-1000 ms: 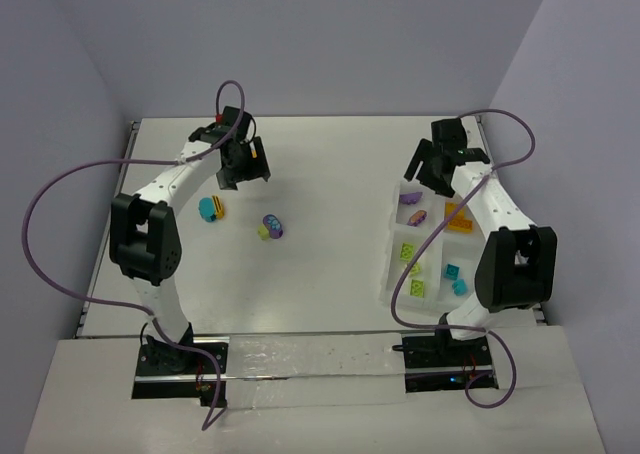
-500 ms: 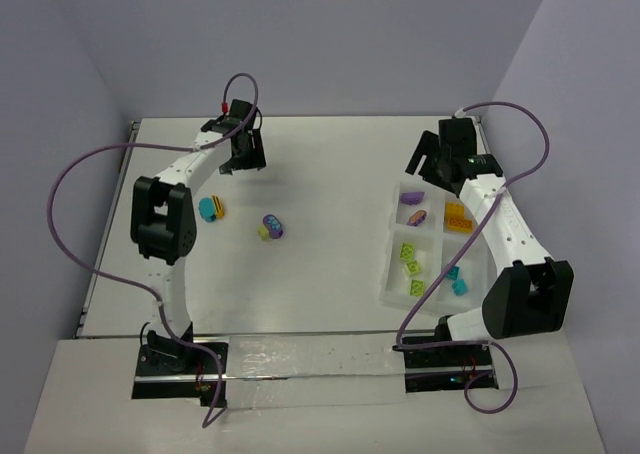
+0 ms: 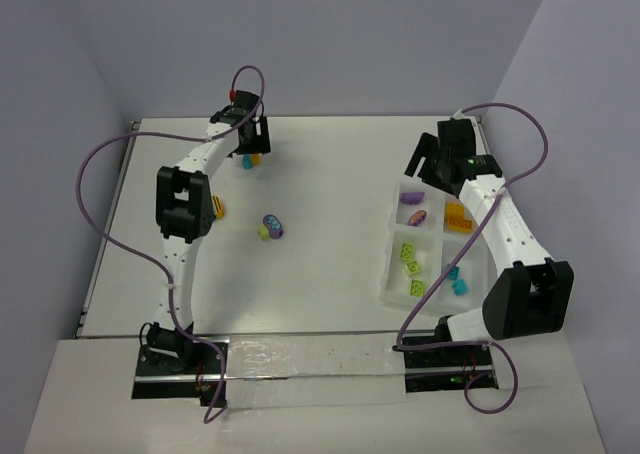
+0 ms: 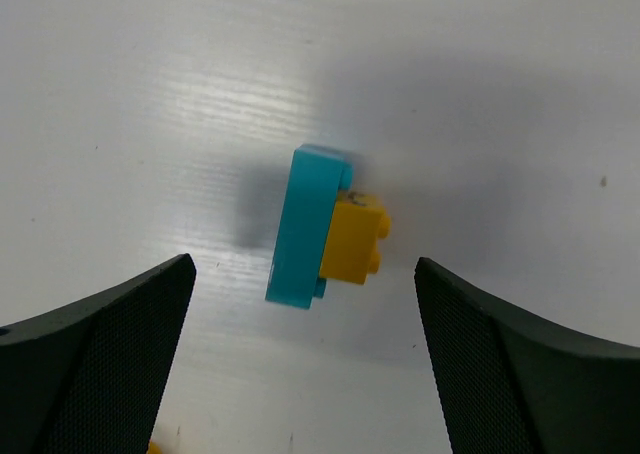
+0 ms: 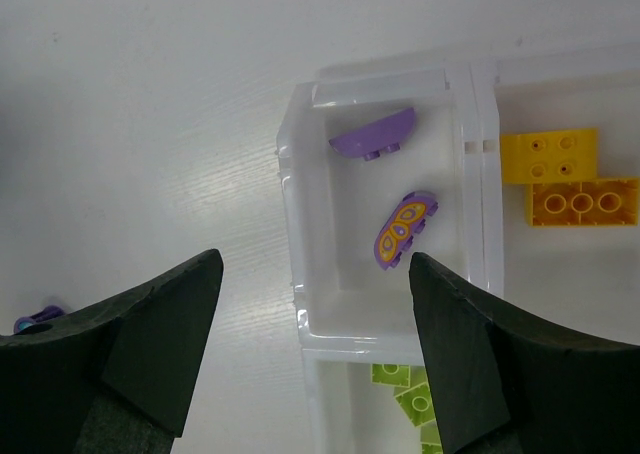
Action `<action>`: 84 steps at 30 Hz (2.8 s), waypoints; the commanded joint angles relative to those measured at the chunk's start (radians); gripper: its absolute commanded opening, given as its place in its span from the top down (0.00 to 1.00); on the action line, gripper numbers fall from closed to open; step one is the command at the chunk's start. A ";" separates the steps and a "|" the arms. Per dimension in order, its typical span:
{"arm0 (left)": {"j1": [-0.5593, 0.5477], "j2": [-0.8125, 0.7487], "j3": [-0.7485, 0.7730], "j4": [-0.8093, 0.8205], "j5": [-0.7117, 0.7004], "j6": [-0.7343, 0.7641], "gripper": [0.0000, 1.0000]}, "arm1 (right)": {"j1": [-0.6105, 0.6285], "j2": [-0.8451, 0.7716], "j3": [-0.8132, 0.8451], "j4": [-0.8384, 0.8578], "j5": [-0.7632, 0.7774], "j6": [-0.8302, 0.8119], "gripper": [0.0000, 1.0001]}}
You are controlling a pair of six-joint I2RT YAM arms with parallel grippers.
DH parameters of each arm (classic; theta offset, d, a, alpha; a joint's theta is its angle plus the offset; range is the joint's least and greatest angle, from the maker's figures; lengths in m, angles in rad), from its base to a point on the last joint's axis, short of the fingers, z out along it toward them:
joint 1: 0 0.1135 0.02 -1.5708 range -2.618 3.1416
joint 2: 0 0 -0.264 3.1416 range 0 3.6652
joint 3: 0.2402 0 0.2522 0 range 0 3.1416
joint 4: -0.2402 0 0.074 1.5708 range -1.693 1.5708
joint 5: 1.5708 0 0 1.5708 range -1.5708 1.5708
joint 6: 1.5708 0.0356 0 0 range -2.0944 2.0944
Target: Sort the legos into containers by color
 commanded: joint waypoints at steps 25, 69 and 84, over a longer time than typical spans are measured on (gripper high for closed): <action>-0.052 -0.405 -0.257 0.069 0.554 -0.065 0.69 | 0.072 -0.153 0.002 0.090 -0.346 -0.201 0.19; -0.213 -0.636 -0.539 0.317 1.231 -0.324 0.71 | 0.537 -0.095 -0.058 0.494 -0.263 -0.663 0.54; -0.211 -0.673 -0.549 0.355 1.238 -0.330 0.01 | 0.537 -0.118 -0.094 0.504 -0.215 -0.626 0.85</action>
